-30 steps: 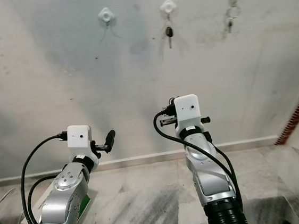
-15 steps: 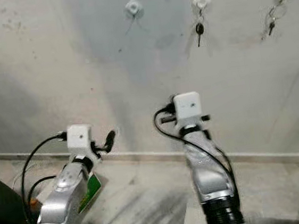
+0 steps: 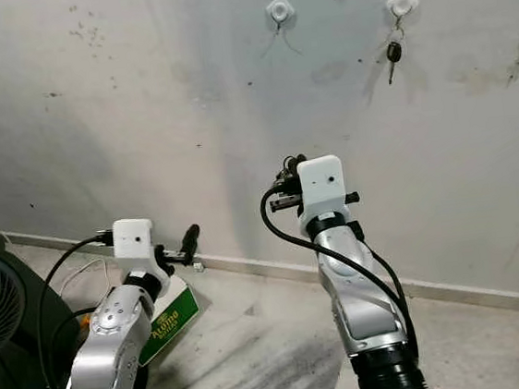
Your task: Hang keys on a hook
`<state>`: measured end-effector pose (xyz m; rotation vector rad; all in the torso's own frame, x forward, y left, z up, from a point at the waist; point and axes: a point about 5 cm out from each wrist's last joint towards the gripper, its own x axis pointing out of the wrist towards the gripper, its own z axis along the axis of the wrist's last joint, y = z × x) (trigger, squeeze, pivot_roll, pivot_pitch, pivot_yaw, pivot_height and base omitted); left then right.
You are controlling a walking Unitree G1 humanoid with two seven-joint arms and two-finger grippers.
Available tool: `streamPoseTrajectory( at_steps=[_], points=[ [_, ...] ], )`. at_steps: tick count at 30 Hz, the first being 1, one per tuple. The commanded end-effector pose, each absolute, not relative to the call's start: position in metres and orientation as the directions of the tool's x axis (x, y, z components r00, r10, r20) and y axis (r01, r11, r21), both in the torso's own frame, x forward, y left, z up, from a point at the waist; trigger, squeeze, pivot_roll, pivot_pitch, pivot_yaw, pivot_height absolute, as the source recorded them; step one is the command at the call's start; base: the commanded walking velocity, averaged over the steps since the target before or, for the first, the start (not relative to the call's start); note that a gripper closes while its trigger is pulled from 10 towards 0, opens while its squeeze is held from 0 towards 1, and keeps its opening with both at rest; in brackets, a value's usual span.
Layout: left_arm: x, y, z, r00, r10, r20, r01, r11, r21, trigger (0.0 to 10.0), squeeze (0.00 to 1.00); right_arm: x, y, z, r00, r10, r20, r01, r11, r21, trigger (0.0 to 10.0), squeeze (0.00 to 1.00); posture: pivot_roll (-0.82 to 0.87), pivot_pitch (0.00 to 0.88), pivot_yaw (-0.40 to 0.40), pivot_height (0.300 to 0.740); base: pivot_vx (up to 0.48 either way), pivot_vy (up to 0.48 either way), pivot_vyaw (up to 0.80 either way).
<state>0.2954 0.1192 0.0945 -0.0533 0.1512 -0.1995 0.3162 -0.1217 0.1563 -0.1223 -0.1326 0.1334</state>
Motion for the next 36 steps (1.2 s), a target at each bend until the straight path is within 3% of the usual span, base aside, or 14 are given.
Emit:
streamPoseTrajectory(
  at_steps=[1, 15, 23, 36],
  points=[
    [0.296, 0.124, 0.097, 0.972, -0.195, -0.130, 0.188, 0.980, -0.064, 10.0, 0.00, 0.315, -0.116, 0.162, 0.976, 0.157, 0.152, -0.140, 0.983, -0.119, 10.0, 0.00, -0.05, 0.000, 0.075, 0.740, 0.000, 0.000, 0.00],
    [0.296, 0.123, 0.107, 0.971, -0.229, -0.071, 0.221, 0.970, -0.102, 10.0, 0.00, 0.308, -0.121, 0.162, 0.974, 0.157, 0.161, -0.129, 0.976, -0.173, 10.0, 0.00, -0.05, 0.000, 0.077, 0.740, 0.000, 0.000, 0.00],
    [0.278, 0.127, 0.109, 0.961, -0.269, -0.063, 0.259, 0.957, -0.135, 10.0, 0.00, 0.290, -0.138, 0.162, 0.982, 0.064, 0.177, -0.029, 0.981, -0.194, 10.0, 0.00, -0.05, 0.000, 0.086, 0.740, 0.000, 0.000, 0.00],
    [0.256, 0.139, 0.101, 0.959, -0.262, -0.111, 0.248, 0.960, -0.129, 10.0, 0.00, 0.270, -0.163, 0.154, 0.991, 0.033, 0.131, 0.001, 0.968, -0.252, 10.0, 0.00, -0.05, 0.000, 0.081, 0.740, 0.000, 0.000, 0.00]
  ],
)
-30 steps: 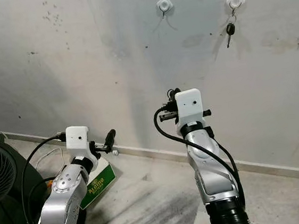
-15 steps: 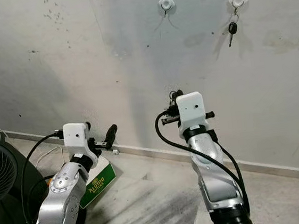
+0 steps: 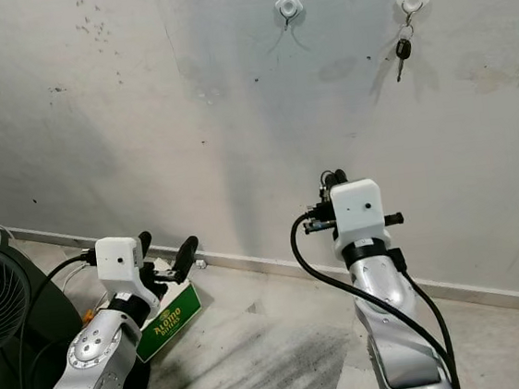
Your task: Hang keys on a hook
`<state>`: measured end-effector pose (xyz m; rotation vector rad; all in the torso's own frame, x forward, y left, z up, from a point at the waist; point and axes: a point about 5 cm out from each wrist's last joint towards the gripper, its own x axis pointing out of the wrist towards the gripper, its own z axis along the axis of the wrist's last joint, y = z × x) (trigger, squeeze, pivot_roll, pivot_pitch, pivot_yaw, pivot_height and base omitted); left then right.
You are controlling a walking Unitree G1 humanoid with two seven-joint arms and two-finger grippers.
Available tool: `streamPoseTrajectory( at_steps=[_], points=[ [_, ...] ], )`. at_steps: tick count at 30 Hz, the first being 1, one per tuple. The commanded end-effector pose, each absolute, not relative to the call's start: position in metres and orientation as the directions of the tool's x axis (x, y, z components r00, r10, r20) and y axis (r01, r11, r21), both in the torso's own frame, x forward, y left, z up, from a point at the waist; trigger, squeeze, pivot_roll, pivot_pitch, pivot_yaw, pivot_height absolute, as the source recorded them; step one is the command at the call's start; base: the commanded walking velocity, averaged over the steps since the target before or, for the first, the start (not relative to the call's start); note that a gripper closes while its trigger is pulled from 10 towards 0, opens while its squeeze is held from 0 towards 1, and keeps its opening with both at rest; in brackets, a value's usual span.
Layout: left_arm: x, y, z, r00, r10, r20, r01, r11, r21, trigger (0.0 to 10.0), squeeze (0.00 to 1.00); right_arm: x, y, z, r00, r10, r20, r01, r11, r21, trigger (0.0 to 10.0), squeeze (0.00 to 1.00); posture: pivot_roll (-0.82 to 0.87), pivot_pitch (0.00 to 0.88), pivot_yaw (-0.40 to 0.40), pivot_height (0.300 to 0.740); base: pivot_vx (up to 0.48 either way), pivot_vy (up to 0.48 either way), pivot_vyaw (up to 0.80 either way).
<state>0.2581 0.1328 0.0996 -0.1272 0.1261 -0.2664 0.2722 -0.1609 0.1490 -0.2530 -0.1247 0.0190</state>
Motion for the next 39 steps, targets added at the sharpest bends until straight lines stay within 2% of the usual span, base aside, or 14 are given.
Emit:
streamPoseTrajectory(
  at_steps=[1, 6, 11, 39],
  points=[
    [0.254, 0.141, 0.100, 0.958, -0.260, -0.117, 0.245, 0.961, -0.128, 10.0, 0.00, 0.269, -0.168, 0.153, 0.992, 0.025, 0.123, 0.007, 0.967, -0.256, 10.0, 0.00, -0.05, 0.000, 0.080, 0.740, 0.000, 0.000, 0.00],
    [0.250, 0.143, 0.097, 0.957, -0.259, -0.134, 0.243, 0.962, -0.127, 10.0, 0.00, 0.265, -0.181, 0.151, 0.995, 0.006, 0.103, 0.023, 0.961, -0.277, 10.0, 0.00, -0.05, 0.000, 0.079, 0.740, 0.000, 0.000, 0.00],
    [0.250, 0.143, 0.099, 0.955, -0.266, -0.133, 0.249, 0.960, -0.128, 10.0, 0.00, 0.263, -0.183, 0.151, 0.996, 0.014, 0.094, 0.014, 0.958, -0.285, 10.0, 0.00, -0.05, 0.000, 0.079, 0.740, 0.000, 0.000, 0.00],
    [0.249, 0.140, 0.098, 0.950, -0.272, -0.153, 0.254, 0.958, -0.131, 10.0, 0.00, 0.256, -0.167, 0.147, 0.995, 0.074, 0.065, -0.056, 0.969, -0.241, 10.0, 0.00, -0.05, 0.000, 0.080, 0.740, 0.351, 0.000, 0.00]
  ],
)
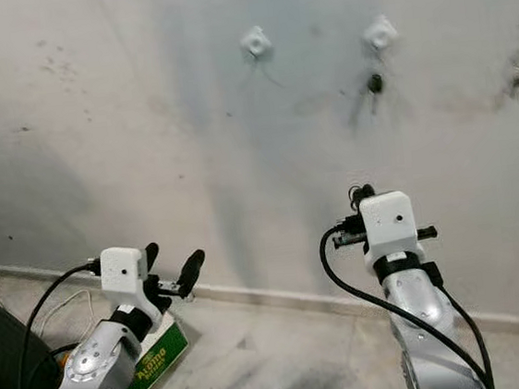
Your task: Hang keys on a hook
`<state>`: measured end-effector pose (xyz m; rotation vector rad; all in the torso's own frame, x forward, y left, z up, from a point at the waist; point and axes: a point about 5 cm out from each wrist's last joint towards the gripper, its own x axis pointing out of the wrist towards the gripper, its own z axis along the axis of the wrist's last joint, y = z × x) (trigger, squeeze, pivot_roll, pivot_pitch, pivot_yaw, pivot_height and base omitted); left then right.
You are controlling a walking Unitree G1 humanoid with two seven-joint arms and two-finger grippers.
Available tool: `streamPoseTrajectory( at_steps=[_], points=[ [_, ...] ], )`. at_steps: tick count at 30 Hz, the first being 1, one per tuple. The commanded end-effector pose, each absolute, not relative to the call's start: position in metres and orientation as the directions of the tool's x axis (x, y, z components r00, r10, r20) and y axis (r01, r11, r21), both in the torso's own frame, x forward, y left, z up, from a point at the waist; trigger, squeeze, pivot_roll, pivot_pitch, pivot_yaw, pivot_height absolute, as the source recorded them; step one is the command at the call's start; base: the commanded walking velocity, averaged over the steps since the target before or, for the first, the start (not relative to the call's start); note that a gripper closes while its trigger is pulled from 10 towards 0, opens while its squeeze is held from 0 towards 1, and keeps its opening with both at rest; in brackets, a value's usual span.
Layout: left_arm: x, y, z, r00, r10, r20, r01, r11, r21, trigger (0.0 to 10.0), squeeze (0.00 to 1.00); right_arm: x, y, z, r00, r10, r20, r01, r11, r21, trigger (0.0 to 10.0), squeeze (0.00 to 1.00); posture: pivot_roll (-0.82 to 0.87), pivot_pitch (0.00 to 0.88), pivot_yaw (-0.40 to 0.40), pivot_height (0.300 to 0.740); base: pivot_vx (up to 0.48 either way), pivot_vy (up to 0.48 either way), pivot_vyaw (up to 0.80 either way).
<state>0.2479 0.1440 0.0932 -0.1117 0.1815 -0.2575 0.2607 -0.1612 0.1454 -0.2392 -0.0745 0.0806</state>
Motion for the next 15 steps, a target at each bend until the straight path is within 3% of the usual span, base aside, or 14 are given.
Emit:
streamPoseTrajectory(
  at_steps=[1, 9, 15],
  points=[
    [0.248, 0.141, 0.097, 0.951, -0.269, -0.155, 0.250, 0.959, -0.129, 10.0, 0.00, 0.254, -0.167, 0.146, 0.995, 0.078, 0.058, -0.062, 0.968, -0.242, 10.0, 0.00, -0.05, 0.000, 0.079, 0.740, 0.330, 0.000, 0.00],
    [0.239, 0.151, 0.090, 0.951, -0.244, -0.189, 0.225, 0.967, -0.119, 10.0, 0.00, 0.249, -0.168, 0.140, 0.996, 0.089, 0.028, -0.079, 0.965, -0.248, 10.0, 0.00, -0.05, 0.000, 0.068, 0.740, 0.324, 0.000, 0.00],
    [0.244, 0.147, 0.087, 0.954, -0.221, -0.203, 0.200, 0.973, -0.119, 10.0, 0.00, 0.254, -0.166, 0.142, 0.994, 0.101, 0.031, -0.089, 0.961, -0.262, 10.0, 0.00, -0.06, 0.000, 0.036, 0.740, 0.000, 0.000, 0.00]
  ],
)
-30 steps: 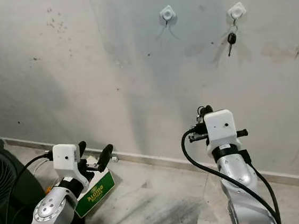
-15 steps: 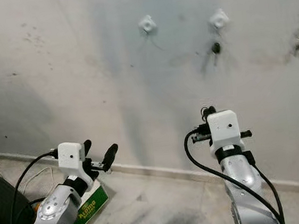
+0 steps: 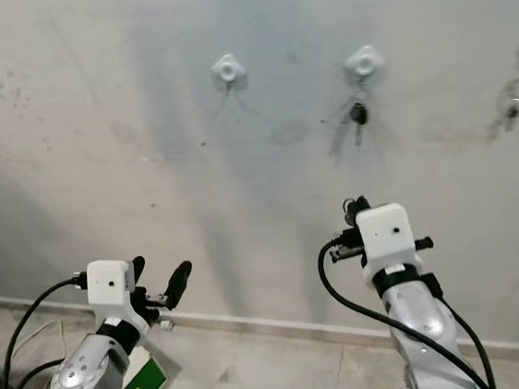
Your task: Hang keys on a hook
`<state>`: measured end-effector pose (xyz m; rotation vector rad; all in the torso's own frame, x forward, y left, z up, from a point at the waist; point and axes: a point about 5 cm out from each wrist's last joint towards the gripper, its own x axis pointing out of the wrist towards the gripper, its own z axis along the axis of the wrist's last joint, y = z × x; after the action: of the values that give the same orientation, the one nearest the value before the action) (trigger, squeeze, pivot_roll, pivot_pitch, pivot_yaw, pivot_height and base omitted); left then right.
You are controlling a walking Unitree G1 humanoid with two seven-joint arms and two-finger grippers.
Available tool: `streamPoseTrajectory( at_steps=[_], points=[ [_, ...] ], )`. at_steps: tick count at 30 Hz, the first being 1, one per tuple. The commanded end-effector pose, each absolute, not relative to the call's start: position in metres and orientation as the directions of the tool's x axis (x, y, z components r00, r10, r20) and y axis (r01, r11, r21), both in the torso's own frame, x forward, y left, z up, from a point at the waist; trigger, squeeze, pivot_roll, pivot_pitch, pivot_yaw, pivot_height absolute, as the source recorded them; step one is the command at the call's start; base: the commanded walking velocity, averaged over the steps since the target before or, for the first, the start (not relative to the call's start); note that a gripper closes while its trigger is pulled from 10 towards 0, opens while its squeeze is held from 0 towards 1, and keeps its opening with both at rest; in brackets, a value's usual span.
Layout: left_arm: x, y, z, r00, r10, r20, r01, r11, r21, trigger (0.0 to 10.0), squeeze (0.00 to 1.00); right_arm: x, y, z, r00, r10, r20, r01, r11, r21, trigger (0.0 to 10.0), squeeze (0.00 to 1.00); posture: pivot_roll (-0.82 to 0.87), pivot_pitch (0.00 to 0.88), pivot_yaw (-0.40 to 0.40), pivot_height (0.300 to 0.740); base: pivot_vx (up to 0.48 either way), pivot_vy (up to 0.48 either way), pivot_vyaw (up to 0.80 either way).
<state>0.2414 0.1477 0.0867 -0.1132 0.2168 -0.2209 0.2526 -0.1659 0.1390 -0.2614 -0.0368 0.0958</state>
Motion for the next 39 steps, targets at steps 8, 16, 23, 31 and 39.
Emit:
streamPoseTrajectory(
  at_steps=[8, 16, 23, 31, 39],
  points=[
    [0.261, 0.145, 0.090, 0.962, -0.208, -0.174, 0.196, 0.977, -0.088, 10.0, 0.00, 0.262, -0.163, 0.152, 0.991, 0.133, 0.028, -0.119, 0.952, -0.282, 10.0, 0.00, -0.08, 0.000, -0.046, 0.740, 0.000, 0.000, 0.00],
    [0.259, 0.137, 0.082, 0.963, -0.191, -0.190, 0.167, 0.976, -0.138, 10.0, 0.00, 0.270, -0.156, 0.149, 0.985, 0.171, 0.025, -0.158, 0.951, -0.267, 10.0, 0.00, -0.10, 0.000, 0.002, 0.740, 0.000, 0.000, 0.00],
    [0.259, 0.129, 0.080, 0.955, -0.229, -0.186, 0.203, 0.967, -0.152, 10.0, 0.00, 0.272, -0.155, 0.148, 0.985, 0.171, 0.036, -0.156, 0.952, -0.261, 10.0, 0.00, -0.08, 0.000, 0.034, 0.740, 0.000, 0.000, 0.00],
    [0.272, 0.135, 0.087, 0.964, -0.206, -0.166, 0.183, 0.972, -0.147, 10.0, 0.00, 0.276, -0.153, 0.145, 0.988, 0.149, 0.048, -0.133, 0.961, -0.244, 10.0, 0.00, -0.09, 0.000, 0.053, 0.740, 0.000, 0.000, 0.00],
    [0.275, 0.134, 0.088, 0.966, -0.204, -0.156, 0.180, 0.972, -0.154, 10.0, 0.00, 0.283, -0.151, 0.146, 0.988, 0.141, 0.068, -0.122, 0.965, -0.230, 10.0, 0.00, -0.08, 0.000, 0.062, 0.740, 0.000, 0.000, 0.00]
  ],
)
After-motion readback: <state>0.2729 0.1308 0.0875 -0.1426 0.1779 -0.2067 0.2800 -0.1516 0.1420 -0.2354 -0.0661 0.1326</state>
